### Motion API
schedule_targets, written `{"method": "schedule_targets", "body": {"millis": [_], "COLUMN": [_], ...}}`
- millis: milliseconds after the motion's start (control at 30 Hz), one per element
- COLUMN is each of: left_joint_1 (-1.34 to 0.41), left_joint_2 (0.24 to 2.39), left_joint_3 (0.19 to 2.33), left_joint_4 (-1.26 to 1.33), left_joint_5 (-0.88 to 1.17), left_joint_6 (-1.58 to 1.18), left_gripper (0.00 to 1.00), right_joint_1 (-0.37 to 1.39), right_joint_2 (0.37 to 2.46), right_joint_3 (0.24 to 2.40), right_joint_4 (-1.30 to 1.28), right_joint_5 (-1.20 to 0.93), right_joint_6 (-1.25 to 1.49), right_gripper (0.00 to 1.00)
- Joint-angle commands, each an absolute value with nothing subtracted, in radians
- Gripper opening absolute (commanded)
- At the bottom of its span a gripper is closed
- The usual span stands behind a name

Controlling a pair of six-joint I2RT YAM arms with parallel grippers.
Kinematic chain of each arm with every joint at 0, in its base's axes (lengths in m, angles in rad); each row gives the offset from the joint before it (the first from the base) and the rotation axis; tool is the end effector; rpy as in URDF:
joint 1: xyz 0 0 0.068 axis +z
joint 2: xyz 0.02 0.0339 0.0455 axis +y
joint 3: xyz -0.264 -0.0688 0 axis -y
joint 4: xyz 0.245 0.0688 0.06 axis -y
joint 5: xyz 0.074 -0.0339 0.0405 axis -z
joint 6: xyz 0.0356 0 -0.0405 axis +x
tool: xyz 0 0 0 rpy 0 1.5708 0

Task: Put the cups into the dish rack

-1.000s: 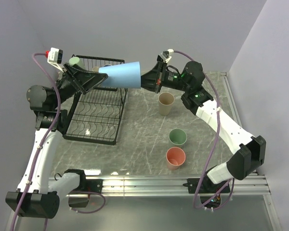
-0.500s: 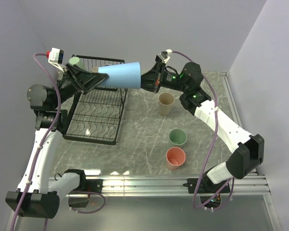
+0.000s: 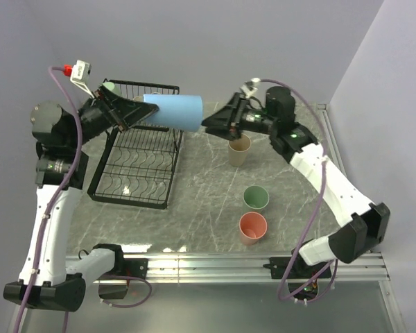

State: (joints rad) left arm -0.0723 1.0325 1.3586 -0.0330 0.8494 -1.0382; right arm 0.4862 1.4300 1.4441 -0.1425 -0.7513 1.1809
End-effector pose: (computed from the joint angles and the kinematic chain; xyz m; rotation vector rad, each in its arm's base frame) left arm 0.1884 -0.0404 0.5037 0.0986 1.5405 -1.4424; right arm 0.2771 0.1739 0.4255 0.0280 2.0570 1.7804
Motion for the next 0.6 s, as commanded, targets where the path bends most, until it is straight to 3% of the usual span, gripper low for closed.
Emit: {"method": "schedule_targets", "body": {"millis": [0, 133, 233, 567], "left_joint_1": [-0.075, -0.077, -0.078, -0.078], "left_joint_2": [1.035, 1.072, 1.063, 1.067], "left_joint_3": [1.558, 1.667, 1.648, 1.375], "left_joint_4": [-0.405, -0.715, -0.825, -0.802], "left_joint_5": [0.738, 0.492, 0.283, -0.165], "left_joint_6": [-0.803, -0.580, -0.534, -0.466], "left_gripper": [0.00, 0.00, 0.00, 0.00], "right_joint_1": [0.365, 0.191, 0.163, 0.169], "right_joint_2": [1.327, 1.232, 1.197, 1.166], "right_joint_3": [1.372, 1.182, 1.163, 1.132], "right_joint_4": [-0.497, -0.645, -0.713, -0.738], "right_joint_5": [-0.586, -0.549, -0.523, -0.535], "right_joint_6": [0.994, 0.936, 0.856, 0.810], "right_gripper": [0.49, 0.46, 0.43, 0.38]}}
